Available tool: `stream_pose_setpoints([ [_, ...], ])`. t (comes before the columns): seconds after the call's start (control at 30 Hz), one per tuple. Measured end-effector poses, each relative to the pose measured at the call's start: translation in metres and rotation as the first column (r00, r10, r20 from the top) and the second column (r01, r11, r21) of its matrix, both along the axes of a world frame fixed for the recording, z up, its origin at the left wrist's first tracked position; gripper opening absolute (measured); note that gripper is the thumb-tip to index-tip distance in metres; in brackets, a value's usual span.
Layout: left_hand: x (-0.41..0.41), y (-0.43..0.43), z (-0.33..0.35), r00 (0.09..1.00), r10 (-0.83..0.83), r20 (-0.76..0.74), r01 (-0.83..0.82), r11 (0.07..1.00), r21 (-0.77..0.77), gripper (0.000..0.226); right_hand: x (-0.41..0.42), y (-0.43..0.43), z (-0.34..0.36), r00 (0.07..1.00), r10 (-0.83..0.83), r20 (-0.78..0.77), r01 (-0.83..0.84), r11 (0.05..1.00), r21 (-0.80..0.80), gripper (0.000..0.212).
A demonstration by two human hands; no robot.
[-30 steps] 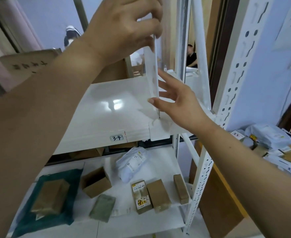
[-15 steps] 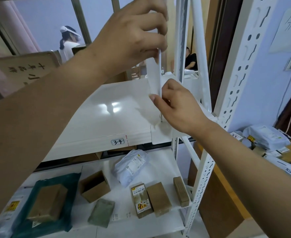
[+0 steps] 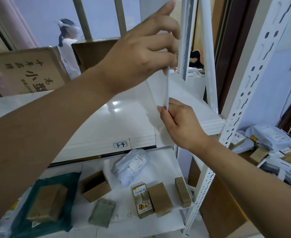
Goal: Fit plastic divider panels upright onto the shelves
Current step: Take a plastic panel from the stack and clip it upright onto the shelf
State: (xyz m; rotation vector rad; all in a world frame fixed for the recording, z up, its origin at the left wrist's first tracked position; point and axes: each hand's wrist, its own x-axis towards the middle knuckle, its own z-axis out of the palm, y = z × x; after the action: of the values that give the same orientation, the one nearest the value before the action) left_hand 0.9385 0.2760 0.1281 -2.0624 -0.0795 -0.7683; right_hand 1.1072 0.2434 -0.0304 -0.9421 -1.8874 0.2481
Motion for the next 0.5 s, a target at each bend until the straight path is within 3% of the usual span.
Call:
stream_pose_setpoints([
  [0.13,-0.004,0.003,0.0,1.0,0.004,0.002,-0.004,1.0,-0.001,0.022,0.002,0.002,-0.001,0.997,0.066,-0.032,-0.068,0.996,-0.065,0.045],
  [0.37,-0.004,-0.013,-0.026,0.99,0.133,-0.046,-0.133,0.991,-0.013,0.026,0.029,-0.003,0.002,0.984,0.154,0.096,-0.135,0.974,-0.181,0.039],
  [0.5,-0.005,-0.022,-0.055,0.986,0.155,-0.061,-0.161,0.982,-0.094,0.024,0.04,-0.008,0.0,0.988,0.104,0.114,-0.081,0.979,-0.185,0.032],
])
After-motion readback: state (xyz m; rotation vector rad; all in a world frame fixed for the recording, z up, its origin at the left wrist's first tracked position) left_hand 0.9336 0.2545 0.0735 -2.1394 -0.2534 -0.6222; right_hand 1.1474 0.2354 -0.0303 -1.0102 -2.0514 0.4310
